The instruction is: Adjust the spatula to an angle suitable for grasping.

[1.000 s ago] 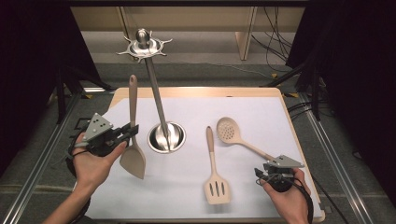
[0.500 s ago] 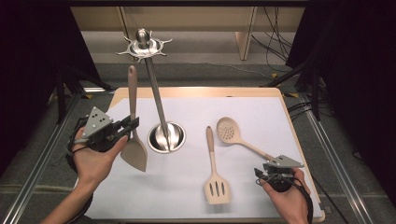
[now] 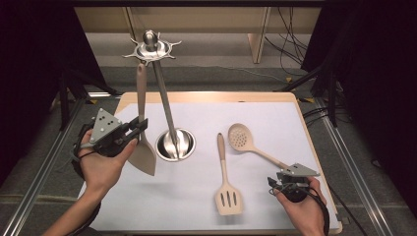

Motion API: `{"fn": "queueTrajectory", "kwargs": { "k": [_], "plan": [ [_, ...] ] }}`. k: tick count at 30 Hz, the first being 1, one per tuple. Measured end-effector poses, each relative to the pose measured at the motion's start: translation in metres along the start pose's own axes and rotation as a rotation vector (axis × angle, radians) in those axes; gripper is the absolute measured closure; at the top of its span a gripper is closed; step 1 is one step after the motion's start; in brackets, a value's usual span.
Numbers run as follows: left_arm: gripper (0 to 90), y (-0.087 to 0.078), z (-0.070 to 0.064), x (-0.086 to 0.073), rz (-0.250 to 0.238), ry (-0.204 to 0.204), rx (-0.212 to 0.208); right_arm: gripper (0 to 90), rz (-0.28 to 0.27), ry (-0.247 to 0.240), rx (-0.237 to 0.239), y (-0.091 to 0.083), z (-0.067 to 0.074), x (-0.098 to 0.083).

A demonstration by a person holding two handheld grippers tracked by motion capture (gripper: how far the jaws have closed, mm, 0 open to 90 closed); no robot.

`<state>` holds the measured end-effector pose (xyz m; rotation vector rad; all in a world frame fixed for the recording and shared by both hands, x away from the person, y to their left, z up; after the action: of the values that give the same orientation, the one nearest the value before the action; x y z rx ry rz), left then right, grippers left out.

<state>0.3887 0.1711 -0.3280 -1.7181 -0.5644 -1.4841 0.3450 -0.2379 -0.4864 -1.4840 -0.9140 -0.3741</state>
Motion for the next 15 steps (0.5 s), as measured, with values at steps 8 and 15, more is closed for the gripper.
{"fn": "queueTrajectory", "kwargs": {
  "k": [8, 15],
  "plan": [
    [77.8, 0.0028, 0.0022, -0.0004, 0.013, 0.002, 0.011, 61.7, 0.003, 0.008, -0.003, -0.0007, -0.0006, -0.0002],
    [77.8, 0.0031, 0.0033, 0.0009, 0.02, 0.012, 0.019, 61.8, -0.011, -0.021, -0.003, 0.0011, -0.0016, -0.0002]
  ]
}}
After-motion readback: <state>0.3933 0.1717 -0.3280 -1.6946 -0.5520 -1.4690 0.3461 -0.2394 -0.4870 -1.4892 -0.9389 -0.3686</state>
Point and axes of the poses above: each handheld gripper's, and its own axes: y roughly forward along the jaws, x roughly out of its top, z roughly to its left, the point moved 6 cm from there along y, roughly forward along the jaws, and after that the axes turned 11 degrees about -x, right-handed, at the moved point
